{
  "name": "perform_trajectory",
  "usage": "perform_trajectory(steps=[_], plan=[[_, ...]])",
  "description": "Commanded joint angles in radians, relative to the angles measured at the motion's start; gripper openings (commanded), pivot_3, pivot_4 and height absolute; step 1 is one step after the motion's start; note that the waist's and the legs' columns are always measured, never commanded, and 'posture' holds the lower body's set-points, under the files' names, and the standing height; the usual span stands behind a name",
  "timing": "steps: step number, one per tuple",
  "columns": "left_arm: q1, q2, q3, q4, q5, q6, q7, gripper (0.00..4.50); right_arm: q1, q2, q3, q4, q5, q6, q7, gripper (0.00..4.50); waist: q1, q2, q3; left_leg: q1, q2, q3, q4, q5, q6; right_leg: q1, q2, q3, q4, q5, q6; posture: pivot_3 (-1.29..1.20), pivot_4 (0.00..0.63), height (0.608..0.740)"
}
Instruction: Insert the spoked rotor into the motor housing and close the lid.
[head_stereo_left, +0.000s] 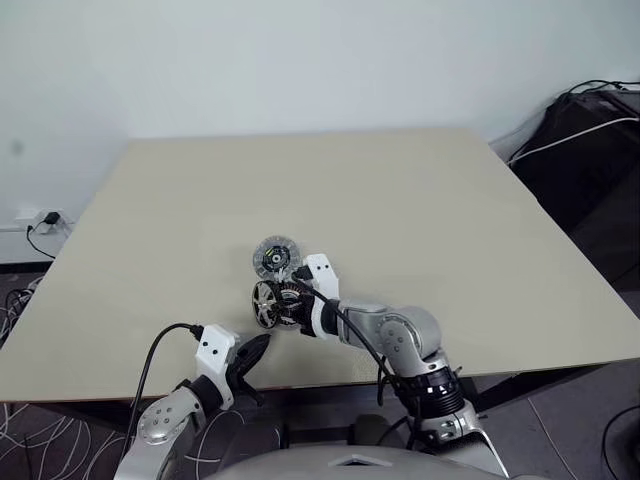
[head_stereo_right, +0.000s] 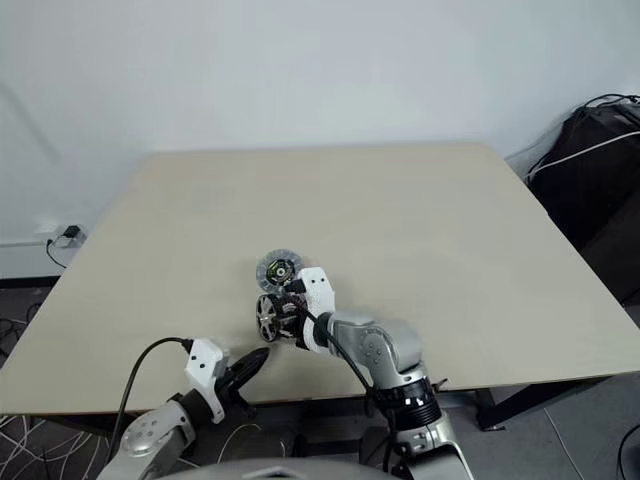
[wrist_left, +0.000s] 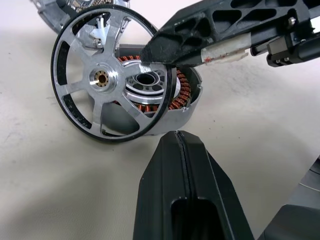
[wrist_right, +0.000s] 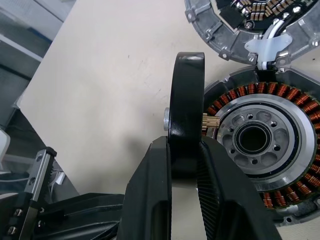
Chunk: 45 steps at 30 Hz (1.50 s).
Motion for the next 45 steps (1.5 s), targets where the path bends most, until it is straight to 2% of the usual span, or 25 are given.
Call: perform_trajectory(steps=[1,4,8,10,15,29,45], plan=[[-0.007,0.0,0.01,-0.025,-0.011,-0.019,-0.004,0.0,-0.024,0.093,-0.029,-0.004,0.023,-0.018,-0.009,0.38,0.0,0.0,0.0,0.0,0.0,0.0,0.0,0.0,0.0,0.0,0.0,0.0,0.0,0.0,0.0,0.0,0.0,0.74],[-0.003,0.0,0.01,-0.014,-0.01,-0.03,-0.009,0.0,-0.015,0.111,-0.085,-0.017,0.082,-0.014,-0.01,0.38,0.001,0.001,0.0,0.0,0.0,0.0,0.0,0.0,0.0,0.0,0.0,0.0,0.0,0.0,0.0,0.0,0.0,0.74],[0.001,0.001,0.01,-0.011,-0.009,-0.036,-0.012,0.0,-0.001,0.176,-0.246,-0.021,0.268,0.004,-0.042,0.38,0.004,0.001,0.001,0.0,0.0,0.0,0.0,0.0,0.0,0.0,0.0,0.0,-0.001,0.0,0.0,0.0,0.0,0.74],[-0.003,0.002,0.009,-0.01,-0.011,-0.033,-0.013,0.0,0.007,0.17,-0.28,-0.022,0.327,-0.003,-0.062,0.38,0.004,0.002,0.001,-0.001,0.0,0.0,0.0,0.0,0.0,0.0,0.0,0.0,-0.001,0.0,0.0,0.0,0.0,0.74],[-0.012,0.004,0.008,-0.008,-0.012,-0.027,-0.016,0.0,0.039,0.129,-0.288,-0.016,0.38,-0.024,-0.095,0.38,0.001,0.004,0.002,0.0,0.0,-0.001,0.0,0.0,0.0,0.0,-0.001,0.0,0.0,0.0,0.0,0.0,0.0,0.74],[-0.011,0.008,0.013,-0.012,-0.011,-0.027,-0.012,0.0,0.083,0.104,-0.26,-0.048,0.449,0.005,-0.121,0.38,0.0,0.004,0.002,0.0,0.0,0.0,0.0,0.0,0.0,0.0,-0.001,0.001,-0.001,0.0,0.0,0.0,0.0,0.74],[-0.002,0.012,0.008,-0.024,-0.007,-0.027,-0.011,0.0,0.159,0.053,-0.298,0.018,0.444,-0.02,-0.113,0.38,0.0,0.004,0.003,-0.001,0.0,0.0,-0.001,0.0,0.0,0.0,-0.002,0.001,-0.001,0.0,0.0,0.0,0.0,0.74]])
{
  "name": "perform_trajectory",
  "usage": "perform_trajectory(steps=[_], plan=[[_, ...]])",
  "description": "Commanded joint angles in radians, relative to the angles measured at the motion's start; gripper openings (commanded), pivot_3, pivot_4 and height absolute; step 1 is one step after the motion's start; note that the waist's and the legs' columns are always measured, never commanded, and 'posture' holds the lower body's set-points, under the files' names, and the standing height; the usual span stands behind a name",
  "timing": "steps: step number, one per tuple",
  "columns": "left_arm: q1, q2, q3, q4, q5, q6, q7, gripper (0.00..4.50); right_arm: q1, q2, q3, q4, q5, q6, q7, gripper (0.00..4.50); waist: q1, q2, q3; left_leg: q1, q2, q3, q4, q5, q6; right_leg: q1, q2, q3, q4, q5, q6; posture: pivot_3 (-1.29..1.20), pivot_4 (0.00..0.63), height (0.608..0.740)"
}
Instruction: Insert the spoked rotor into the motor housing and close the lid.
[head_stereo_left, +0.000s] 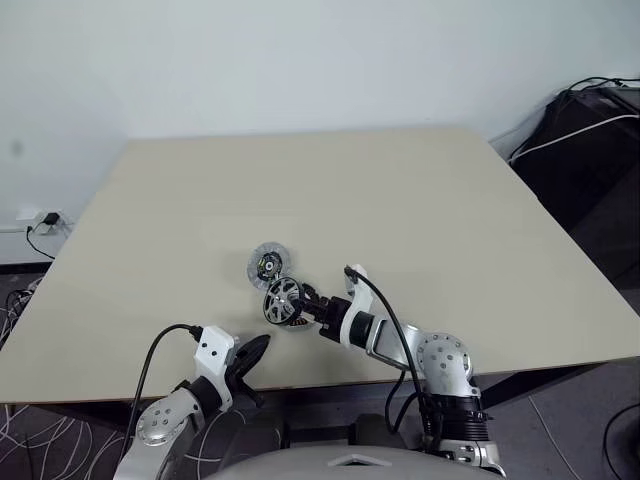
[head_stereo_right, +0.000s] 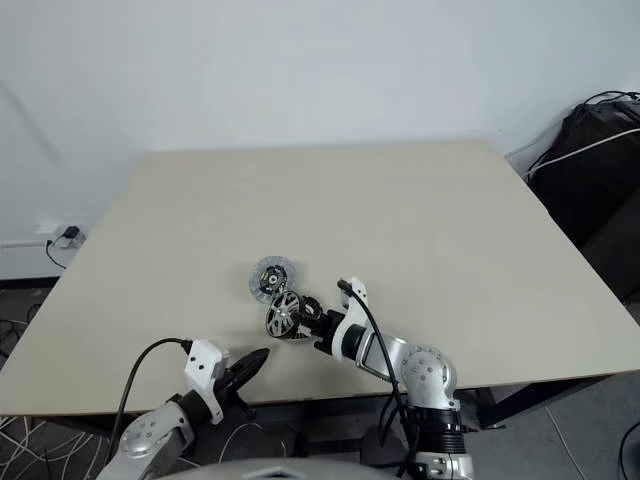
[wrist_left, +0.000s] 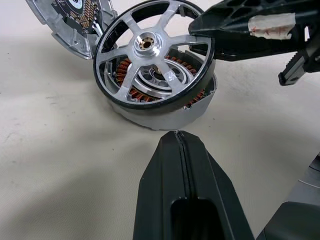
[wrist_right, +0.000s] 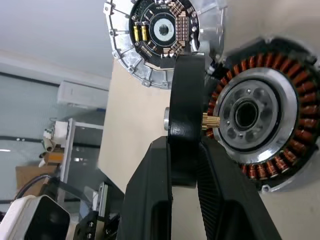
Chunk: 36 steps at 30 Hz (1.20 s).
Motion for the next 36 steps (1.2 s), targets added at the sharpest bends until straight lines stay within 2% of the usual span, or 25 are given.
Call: perform_trajectory(steps=[1,18,36], plan=[[-0.007,0.006,0.007,-0.031,-0.007,-0.01,-0.005,0.0,-0.005,0.033,-0.009,0.001,0.003,-0.027,0.015,0.38,0.0,0.0,0.0,0.0,0.0,0.0,0.0,0.0,0.0,0.0,0.0,0.0,0.0,0.0,0.0,0.0,0.0,0.74],[-0.018,0.011,0.017,-0.018,-0.011,-0.008,-0.006,0.0,-0.001,0.038,-0.06,-0.011,0.11,-0.029,0.019,0.38,0.0,0.0,0.0,-0.001,0.0,0.0,0.0,0.0,0.0,-0.001,0.0,0.0,0.0,0.0,0.0,0.0,0.0,0.74],[0.01,0.009,0.013,-0.034,-0.004,-0.019,0.001,0.0,0.002,0.019,-0.058,0.071,0.049,-0.074,0.058,0.38,0.0,0.001,0.0,-0.001,0.0,0.0,0.0,0.0,0.0,-0.001,0.0,0.0,0.0,0.0,0.0,0.0,0.0,0.74]])
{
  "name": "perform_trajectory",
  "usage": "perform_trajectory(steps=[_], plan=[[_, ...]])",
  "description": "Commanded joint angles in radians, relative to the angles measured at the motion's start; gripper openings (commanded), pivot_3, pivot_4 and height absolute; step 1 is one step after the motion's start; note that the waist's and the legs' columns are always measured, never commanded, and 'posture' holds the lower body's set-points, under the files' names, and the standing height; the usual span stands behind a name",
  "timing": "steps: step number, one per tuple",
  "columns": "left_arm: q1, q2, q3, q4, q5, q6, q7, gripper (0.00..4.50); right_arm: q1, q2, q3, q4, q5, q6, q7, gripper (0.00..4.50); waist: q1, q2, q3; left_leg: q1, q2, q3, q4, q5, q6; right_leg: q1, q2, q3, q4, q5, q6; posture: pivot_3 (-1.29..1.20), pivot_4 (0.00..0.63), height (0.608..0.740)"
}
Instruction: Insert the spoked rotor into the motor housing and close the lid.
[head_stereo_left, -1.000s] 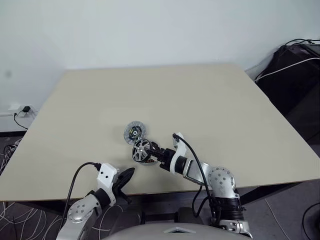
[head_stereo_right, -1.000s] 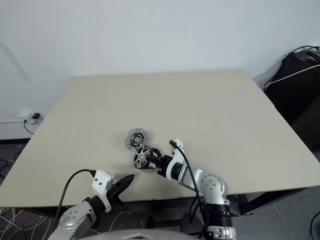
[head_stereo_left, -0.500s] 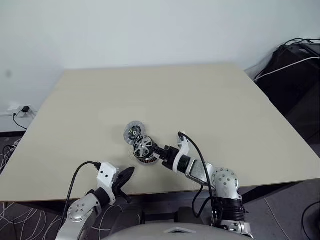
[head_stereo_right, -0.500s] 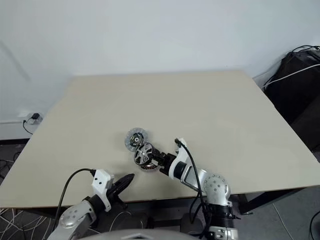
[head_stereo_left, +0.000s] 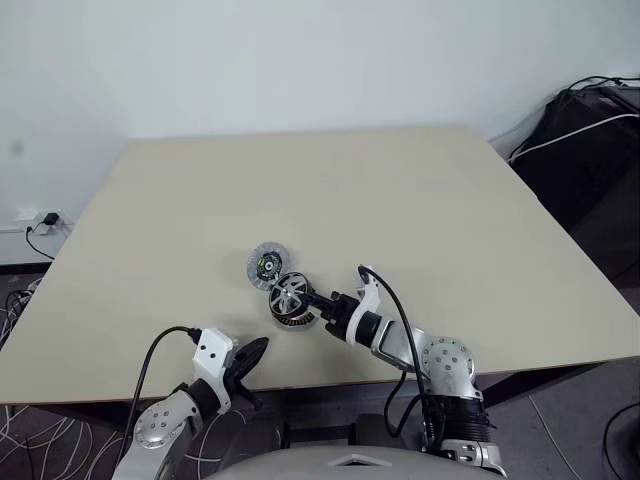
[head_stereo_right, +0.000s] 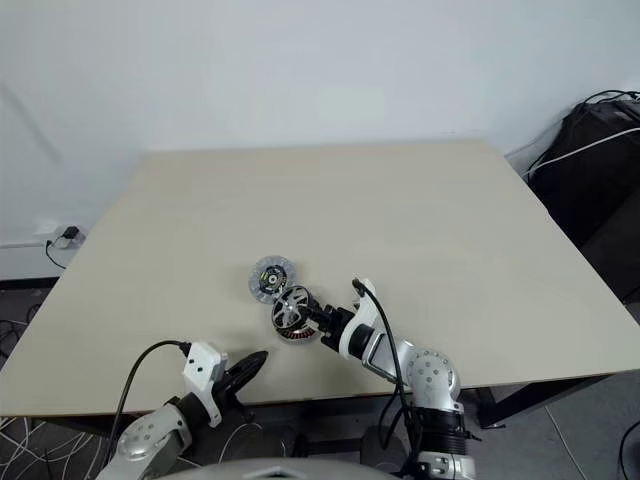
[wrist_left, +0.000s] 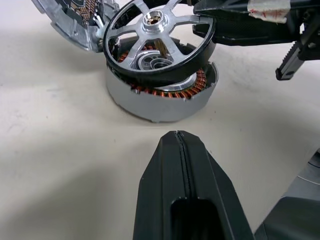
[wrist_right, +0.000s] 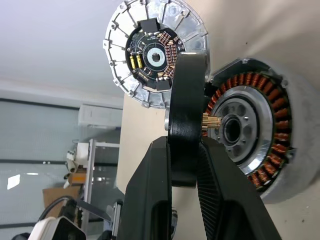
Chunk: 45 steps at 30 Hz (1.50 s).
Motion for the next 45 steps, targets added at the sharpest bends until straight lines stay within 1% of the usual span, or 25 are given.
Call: perform_trajectory(steps=[1,3,4,8,14,18,21,25,28,30,31,33,36,40,45], plan=[[-0.002,0.004,0.011,-0.036,-0.004,-0.018,0.001,0.0,-0.006,0.02,0.0,0.0,-0.002,-0.014,0.017,0.38,0.0,0.0,0.0,0.0,0.0,0.0,0.0,0.0,0.0,0.0,0.0,0.0,0.0,0.0,0.0,0.0,0.0,0.74],[-0.003,0.004,0.012,-0.037,-0.005,-0.016,0.002,0.0,-0.005,0.02,-0.001,0.001,-0.005,-0.013,0.018,0.38,0.0,0.0,0.0,0.0,0.0,0.0,0.0,0.0,0.0,0.0,0.0,0.0,0.0,0.0,0.0,0.0,0.0,0.74],[-0.003,0.004,0.012,-0.037,-0.005,-0.015,0.002,0.0,-0.004,0.02,-0.002,0.001,-0.006,-0.013,0.019,1.09,0.0,0.0,0.0,0.0,0.0,0.0,0.0,0.0,0.0,0.0,0.0,0.0,0.0,0.0,0.0,0.0,0.0,0.74],[-0.008,0.003,0.012,-0.031,-0.006,-0.015,0.0,0.0,-0.001,0.014,-0.008,-0.01,-0.006,-0.009,0.021,2.28,0.0,0.0,0.0,0.0,0.0,0.0,0.0,0.0,0.0,0.0,0.0,0.0,0.0,0.0,0.0,0.0,0.0,0.74],[-0.027,0.002,0.011,-0.029,-0.011,0.001,0.001,0.0,0.011,-0.011,-0.018,-0.071,-0.01,-0.023,0.031,2.28,0.001,0.0,0.0,0.0,0.0,0.0,0.0,0.0,0.0,0.0,0.0,0.0,0.0,0.0,0.0,0.0,0.0,0.74],[-0.028,0.002,0.011,-0.032,-0.014,0.005,0.0,0.0,0.029,-0.07,0.035,-0.183,-0.093,-0.091,0.068,2.28,0.0,0.0,0.0,0.0,0.0,0.0,0.0,0.0,0.0,0.0,0.0,0.0,-0.001,0.0,0.0,0.0,0.0,0.74],[-0.03,0.001,0.01,-0.027,-0.014,0.003,-0.003,0.0,0.04,-0.118,0.082,-0.264,-0.18,-0.181,0.109,2.28,0.0,0.0,0.0,-0.001,0.0,0.0,0.0,0.0,0.0,0.0,0.0,0.0,-0.001,0.0,0.0,0.0,0.0,0.74],[-0.029,-0.001,0.006,-0.019,-0.011,-0.007,-0.006,0.0,0.049,-0.185,0.143,-0.308,-0.336,-0.303,0.122,2.28,0.001,-0.001,0.0,0.0,0.0,0.0,0.0,0.0,0.0,0.0,0.0,0.0,-0.001,0.0,0.0,0.0,0.0,0.74],[-0.029,-0.002,0.004,-0.016,-0.009,-0.012,-0.008,0.0,0.052,-0.271,0.242,-0.331,-0.491,-0.413,0.166,2.28,0.004,-0.001,0.001,-0.001,0.0,0.001,0.0,0.0,0.0,0.0,0.0,0.0,-0.001,0.0,0.0,0.0,0.0,0.74],[-0.03,-0.001,0.004,-0.014,-0.009,-0.014,-0.01,0.0,0.057,-0.301,0.295,-0.329,-0.566,-0.483,0.19,1.89,0.007,-0.002,0.001,-0.001,0.0,0.001,0.0,0.0,0.0,0.0,-0.001,0.0,-0.001,0.0,0.0,0.0,0.0,0.74],[-0.031,-0.001,0.003,-0.013,-0.008,-0.019,-0.012,0.0,0.05,-0.329,0.349,-0.32,-0.633,-0.53,0.206,1.65,0.007,-0.002,0.001,-0.001,0.0,0.001,0.0,0.0,0.0,0.0,0.0,0.0,-0.001,0.0,0.0,0.0,0.0,0.74],[-0.033,0.0,0.002,-0.009,-0.006,-0.029,-0.016,0.0,0.035,-0.358,0.437,-0.287,-0.741,-0.6,0.228,1.03,0.006,-0.002,0.001,0.0,0.0,0.001,0.0,0.0,0.0,0.0,0.0,0.0,-0.001,0.0,0.0,0.0,0.0,0.74],[-0.04,0.001,0.001,-0.003,-0.005,-0.034,-0.022,0.0,0.014,-0.35,0.506,-0.225,-0.811,-0.644,0.255,0.05,0.008,-0.003,0.001,0.0,0.0,0.001,0.0,0.0,0.0,0.0,0.0,-0.001,0.0,0.0,0.0,0.0,0.0,0.74],[-0.047,0.002,0.001,0.005,-0.003,-0.04,-0.029,0.0,-0.027,-0.306,0.573,-0.121,-0.875,-0.669,0.287,0.05,0.014,-0.006,0.0,0.0,0.0,0.001,0.001,0.0,0.0,0.001,0.001,-0.001,0.0,0.0,0.001,0.0,0.0,0.74],[-0.048,0.002,0.0,0.019,0.002,-0.055,-0.034,0.0,-0.077,-0.248,0.596,-0.028,-0.917,-0.687,0.311,0.05,0.016,-0.007,0.0,0.001,0.0,0.001,0.002,0.0,0.0,0.002,0.004,-0.001,0.0,0.001,0.001,0.0,0.0,0.74]])
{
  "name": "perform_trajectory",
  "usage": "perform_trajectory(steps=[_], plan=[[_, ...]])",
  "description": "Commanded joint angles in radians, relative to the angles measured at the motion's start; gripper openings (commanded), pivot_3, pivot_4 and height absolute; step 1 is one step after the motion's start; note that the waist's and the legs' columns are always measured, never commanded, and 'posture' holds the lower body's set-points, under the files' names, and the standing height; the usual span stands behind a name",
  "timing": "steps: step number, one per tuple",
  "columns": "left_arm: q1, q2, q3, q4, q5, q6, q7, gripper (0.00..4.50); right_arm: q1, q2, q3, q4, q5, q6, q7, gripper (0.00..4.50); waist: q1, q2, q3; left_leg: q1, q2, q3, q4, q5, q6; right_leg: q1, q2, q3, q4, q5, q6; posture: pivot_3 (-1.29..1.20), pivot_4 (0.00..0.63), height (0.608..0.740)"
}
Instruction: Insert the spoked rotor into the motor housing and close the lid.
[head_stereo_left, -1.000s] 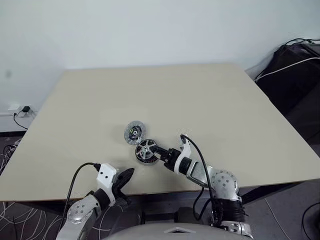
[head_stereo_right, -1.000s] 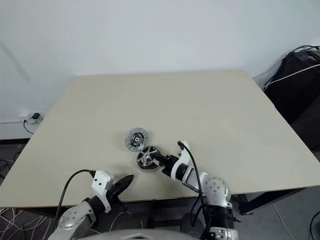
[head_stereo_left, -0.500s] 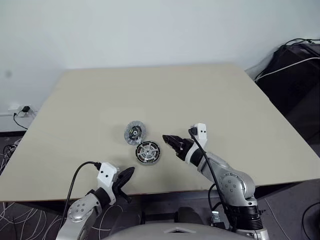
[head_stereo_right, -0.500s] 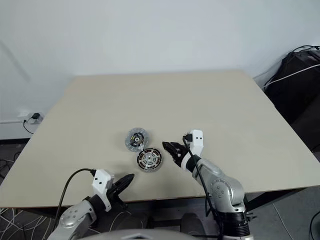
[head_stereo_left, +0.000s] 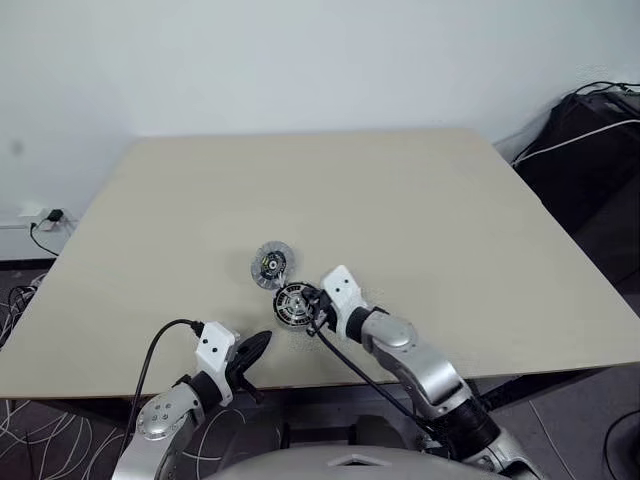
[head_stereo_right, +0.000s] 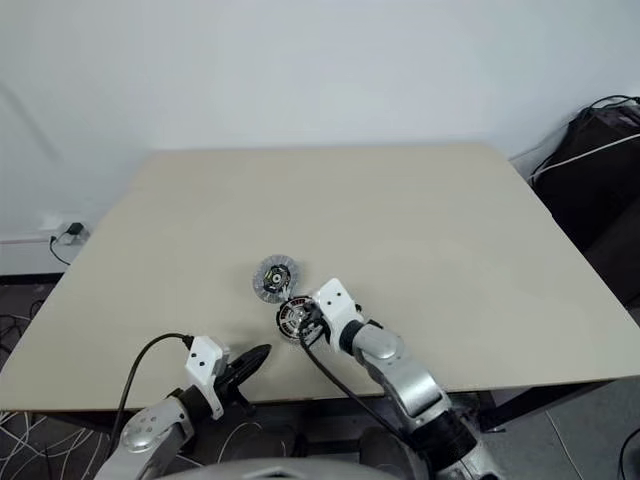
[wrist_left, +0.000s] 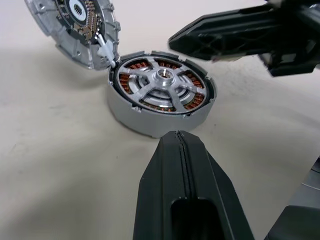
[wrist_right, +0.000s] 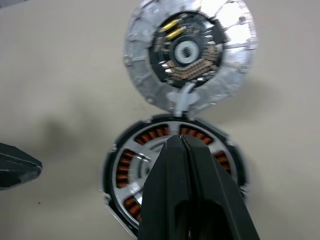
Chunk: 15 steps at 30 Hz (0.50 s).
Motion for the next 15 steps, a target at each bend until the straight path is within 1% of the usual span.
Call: perform_trajectory(steps=[1,7,12,15], plan=[[-0.006,0.002,0.002,-0.004,0.002,-0.034,-0.009,0.0,-0.05,0.037,0.002,0.032,-0.026,-0.036,0.018,0.05,0.0,0.0,0.0,0.0,0.0,0.0,0.0,0.0,0.0,0.0,0.0,0.0,0.0,0.0,0.0,0.0,0.0,0.74],[-0.004,0.0,-0.001,0.008,0.007,-0.05,-0.01,0.0,-0.081,0.078,-0.014,0.106,-0.053,-0.048,0.032,0.05,0.0,0.0,0.0,0.001,0.0,0.0,0.0,0.0,0.0,0.0,0.001,0.0,0.001,0.0,0.0,0.0,0.0,0.74],[-0.003,-0.005,-0.003,0.02,0.009,-0.062,-0.01,0.0,-0.071,0.074,-0.015,0.174,-0.078,0.0,0.044,0.05,0.0,0.0,-0.001,0.001,0.0,0.0,0.0,0.0,0.0,0.001,0.001,0.0,0.001,0.0,0.0,0.0,0.0,0.74],[-0.003,-0.007,-0.003,0.028,0.009,-0.068,-0.011,0.0,-0.062,0.065,-0.021,0.172,-0.087,0.026,0.047,0.05,0.0,0.0,-0.004,0.003,0.0,0.0,0.0,0.0,0.0,0.002,0.001,0.0,0.001,0.0,0.0,0.0,0.0,0.74]])
